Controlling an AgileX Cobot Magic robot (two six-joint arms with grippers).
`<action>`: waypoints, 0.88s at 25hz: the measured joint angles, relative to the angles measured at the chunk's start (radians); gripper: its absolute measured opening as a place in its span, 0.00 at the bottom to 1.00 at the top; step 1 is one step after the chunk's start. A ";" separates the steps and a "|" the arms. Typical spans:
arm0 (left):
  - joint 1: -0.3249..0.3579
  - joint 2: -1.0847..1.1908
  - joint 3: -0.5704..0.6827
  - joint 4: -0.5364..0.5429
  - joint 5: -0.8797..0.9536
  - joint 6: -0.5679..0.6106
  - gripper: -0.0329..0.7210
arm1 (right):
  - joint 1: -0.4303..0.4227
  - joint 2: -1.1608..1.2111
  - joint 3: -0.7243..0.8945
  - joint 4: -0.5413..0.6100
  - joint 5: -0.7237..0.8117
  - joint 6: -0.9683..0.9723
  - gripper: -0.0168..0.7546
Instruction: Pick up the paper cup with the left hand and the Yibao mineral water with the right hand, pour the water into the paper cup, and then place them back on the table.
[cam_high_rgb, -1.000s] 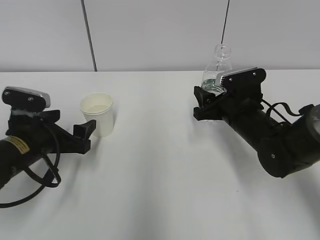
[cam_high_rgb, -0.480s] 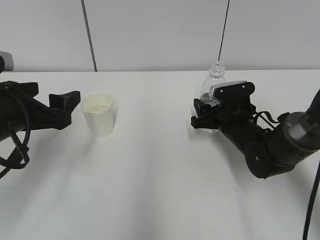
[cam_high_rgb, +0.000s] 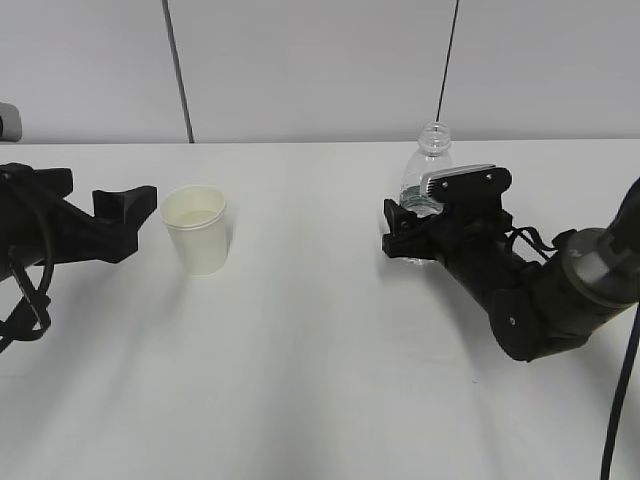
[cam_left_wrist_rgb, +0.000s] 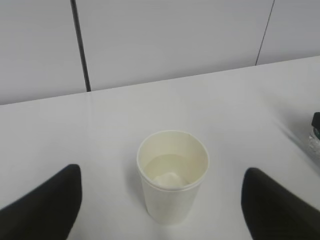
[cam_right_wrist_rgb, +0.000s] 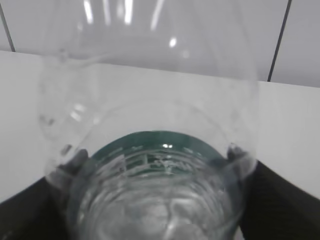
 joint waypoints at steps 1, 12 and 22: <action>0.000 0.000 0.000 0.000 0.001 0.000 0.82 | 0.000 0.000 0.009 0.000 0.000 0.010 0.84; 0.000 -0.001 0.000 0.000 0.024 0.000 0.82 | 0.000 0.000 0.199 -0.040 -0.080 0.055 0.84; -0.041 -0.183 -0.108 -0.049 0.525 -0.030 0.82 | -0.004 -0.379 0.275 -0.136 0.358 0.088 0.80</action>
